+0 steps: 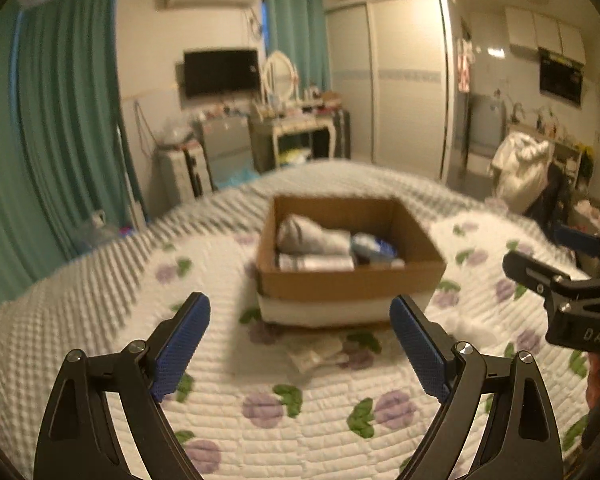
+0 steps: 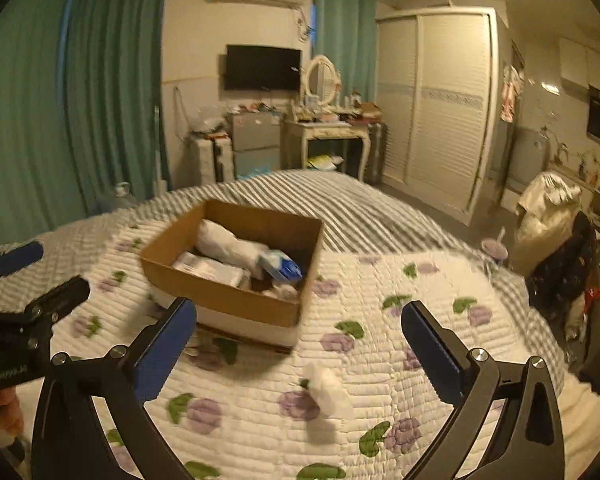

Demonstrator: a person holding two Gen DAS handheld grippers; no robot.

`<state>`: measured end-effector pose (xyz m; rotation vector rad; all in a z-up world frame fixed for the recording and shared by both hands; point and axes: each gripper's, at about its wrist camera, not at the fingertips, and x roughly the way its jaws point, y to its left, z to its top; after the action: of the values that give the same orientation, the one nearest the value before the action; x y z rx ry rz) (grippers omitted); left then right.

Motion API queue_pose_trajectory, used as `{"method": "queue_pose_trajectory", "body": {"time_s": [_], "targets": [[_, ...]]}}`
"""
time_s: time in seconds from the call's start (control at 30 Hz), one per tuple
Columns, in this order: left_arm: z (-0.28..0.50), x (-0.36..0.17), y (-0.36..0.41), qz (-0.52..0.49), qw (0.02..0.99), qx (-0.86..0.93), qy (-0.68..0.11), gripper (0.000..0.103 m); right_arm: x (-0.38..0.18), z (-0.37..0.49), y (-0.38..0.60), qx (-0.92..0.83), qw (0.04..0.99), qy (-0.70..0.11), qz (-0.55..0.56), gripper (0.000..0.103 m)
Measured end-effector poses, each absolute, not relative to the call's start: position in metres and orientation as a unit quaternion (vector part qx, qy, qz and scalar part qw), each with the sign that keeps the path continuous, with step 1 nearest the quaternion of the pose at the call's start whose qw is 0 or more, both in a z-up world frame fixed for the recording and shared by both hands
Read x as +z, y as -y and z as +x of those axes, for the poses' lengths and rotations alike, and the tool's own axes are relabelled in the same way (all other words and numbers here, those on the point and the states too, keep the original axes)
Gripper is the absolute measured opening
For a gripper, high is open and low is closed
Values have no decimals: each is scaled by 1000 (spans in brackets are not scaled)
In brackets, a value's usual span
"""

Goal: Organize soft objects
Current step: 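Grasp the white cotton tissue ball with the right gripper, then grasp the white mesh item with the left gripper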

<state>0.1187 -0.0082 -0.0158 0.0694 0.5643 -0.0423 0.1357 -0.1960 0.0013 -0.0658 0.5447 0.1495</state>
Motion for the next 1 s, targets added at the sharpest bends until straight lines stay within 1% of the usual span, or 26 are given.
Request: {"method": "queue_pose_trajectory", "body": {"time_s": [0.13, 0.37, 0.57, 0.67, 0.73, 0.77, 0.8, 0.83, 0.87, 0.9, 0.97, 1.0], "targets": [[140, -51, 9, 29, 950, -29, -308, 93, -41, 159, 209, 44, 956, -291, -11, 103], [169, -99, 8, 27, 936, -30, -349, 93, -109, 194, 231, 26, 930, -365, 28, 103], [184, -133, -3, 9, 921, -27, -388, 91, -140, 204, 229, 32, 913, -405, 22, 94], [185, -139, -2, 13, 918, -27, -395, 91, -148, 204, 223, 49, 907, -419, 16, 84], [186, -142, 0, 15, 917, -33, -398, 91, -152, 205, 220, 52, 904, -424, 13, 81], [187, -143, 1, 15, 916, -35, -398, 91, -153, 206, 219, 51, 904, -424, 11, 74], [187, -143, 3, 15, 916, -38, -399, 91, -153, 207, 218, 48, 903, -426, 9, 62], [188, -144, 3, 16, 916, -39, -400, 91, -154, 208, 217, 45, 903, -426, 7, 56], [189, -144, 4, 19, 916, -37, -399, 91, -155, 208, 217, 41, 904, -425, 4, 43], [191, -144, 4, 20, 917, -32, -396, 88, -155, 208, 217, 38, 905, -425, 2, 32], [195, -145, 3, 16, 919, -27, -393, 81, -154, 207, 218, 37, 907, -419, 3, 31], [198, -146, 3, 7, 918, -33, -396, 80, -153, 207, 218, 38, 909, -416, 5, 30]]}}
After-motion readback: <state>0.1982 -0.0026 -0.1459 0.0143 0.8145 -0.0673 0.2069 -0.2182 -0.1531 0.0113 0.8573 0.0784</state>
